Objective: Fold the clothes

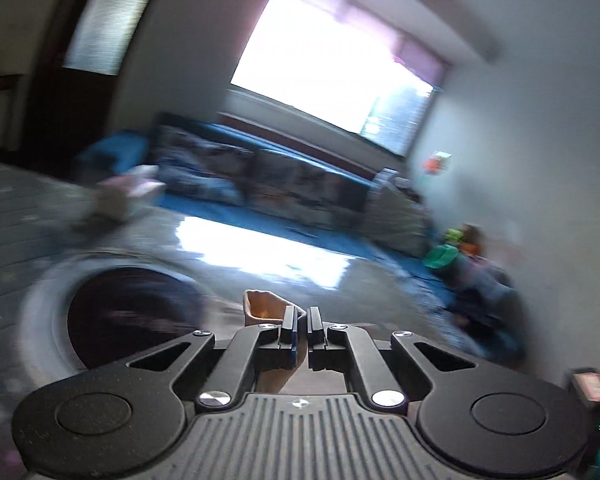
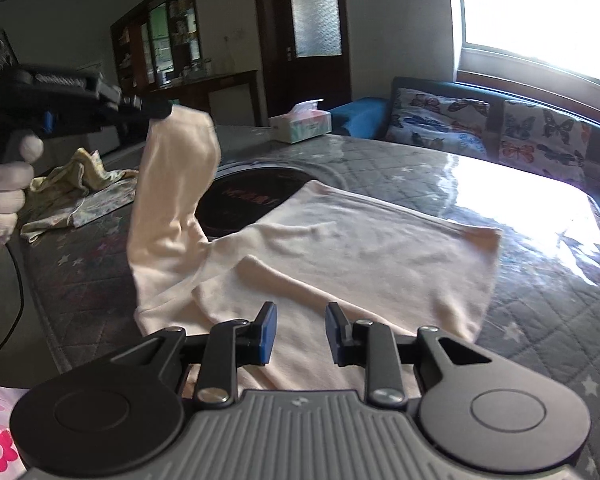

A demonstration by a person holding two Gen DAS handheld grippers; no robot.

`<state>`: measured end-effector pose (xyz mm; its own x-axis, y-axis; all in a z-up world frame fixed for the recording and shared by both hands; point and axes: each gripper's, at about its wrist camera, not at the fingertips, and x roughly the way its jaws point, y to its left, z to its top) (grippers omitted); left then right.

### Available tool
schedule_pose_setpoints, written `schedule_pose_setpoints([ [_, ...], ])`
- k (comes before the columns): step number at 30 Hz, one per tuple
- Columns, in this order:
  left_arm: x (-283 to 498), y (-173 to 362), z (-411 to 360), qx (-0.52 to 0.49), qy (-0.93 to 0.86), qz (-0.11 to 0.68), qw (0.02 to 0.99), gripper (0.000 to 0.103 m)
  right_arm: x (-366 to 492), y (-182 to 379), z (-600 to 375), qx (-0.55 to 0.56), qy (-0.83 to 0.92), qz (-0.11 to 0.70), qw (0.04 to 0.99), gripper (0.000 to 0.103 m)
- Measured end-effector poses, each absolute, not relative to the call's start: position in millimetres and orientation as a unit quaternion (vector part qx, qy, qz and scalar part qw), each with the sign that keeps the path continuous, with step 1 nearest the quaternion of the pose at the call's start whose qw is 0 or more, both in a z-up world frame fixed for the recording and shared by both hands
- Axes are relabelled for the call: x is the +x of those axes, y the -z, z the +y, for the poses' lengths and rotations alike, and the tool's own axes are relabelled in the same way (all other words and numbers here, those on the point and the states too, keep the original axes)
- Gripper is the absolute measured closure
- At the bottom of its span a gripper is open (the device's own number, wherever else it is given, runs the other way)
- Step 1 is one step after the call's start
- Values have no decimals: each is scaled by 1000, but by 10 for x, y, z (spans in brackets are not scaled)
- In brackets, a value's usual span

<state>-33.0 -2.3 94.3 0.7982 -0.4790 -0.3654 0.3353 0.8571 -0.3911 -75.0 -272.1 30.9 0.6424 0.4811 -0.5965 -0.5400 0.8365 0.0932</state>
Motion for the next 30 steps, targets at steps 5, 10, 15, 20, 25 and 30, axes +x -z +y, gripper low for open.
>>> schedule_pose_setpoints([
  [5, -303, -882, -587, -136, 302, 250, 910, 98, -774, -286, -2931, -33, -258, 319, 911, 77],
  [10, -256, -624, -941, -124, 344, 289, 885, 98, -787, -255, -3069, -25, -240, 325, 915, 77],
  [15, -218, -335, -1070, -117, 365, 327, 864, 92, -760, -235, -3136, -23, -226, 330, 916, 77],
  [20, -222, -163, -906, -106, 365, 348, 857, 75, -714, -235, -3155, -23, -216, 333, 917, 77],
  [25, -127, -49, -516, -104, 322, 360, 869, 76, -655, -260, -3125, -23, -219, 332, 917, 77],
  [30, 31, 76, -165, -116, 268, 372, 881, 78, -585, -207, -2954, -33, -242, 342, 907, 77],
])
